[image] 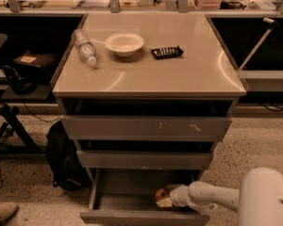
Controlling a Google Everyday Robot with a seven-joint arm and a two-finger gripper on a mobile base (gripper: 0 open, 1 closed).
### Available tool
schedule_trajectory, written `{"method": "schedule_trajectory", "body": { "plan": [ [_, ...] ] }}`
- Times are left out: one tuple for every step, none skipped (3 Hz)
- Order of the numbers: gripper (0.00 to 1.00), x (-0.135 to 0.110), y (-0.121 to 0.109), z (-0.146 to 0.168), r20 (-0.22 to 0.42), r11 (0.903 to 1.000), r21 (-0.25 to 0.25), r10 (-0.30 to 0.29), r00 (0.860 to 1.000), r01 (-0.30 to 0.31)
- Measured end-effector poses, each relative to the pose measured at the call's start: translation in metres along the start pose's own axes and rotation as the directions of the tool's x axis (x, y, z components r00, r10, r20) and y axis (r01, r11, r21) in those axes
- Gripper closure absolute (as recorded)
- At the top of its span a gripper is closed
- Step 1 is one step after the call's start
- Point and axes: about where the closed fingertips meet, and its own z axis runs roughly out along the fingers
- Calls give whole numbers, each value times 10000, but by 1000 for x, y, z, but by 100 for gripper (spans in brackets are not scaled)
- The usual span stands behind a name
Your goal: Place apple into bottom drawer
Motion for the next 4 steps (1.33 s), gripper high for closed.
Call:
{"method": "schedule_trajectory", "body": {
  "plan": [
    [35,0,0,0,0,10000,-1,0,10000,0],
    [12,0,0,0,0,10000,-1,0,10000,0],
    [0,0,0,0,0,10000,-1,0,10000,0],
    [0,0,0,0,0,10000,-2,0,10000,0]
  ]
}}
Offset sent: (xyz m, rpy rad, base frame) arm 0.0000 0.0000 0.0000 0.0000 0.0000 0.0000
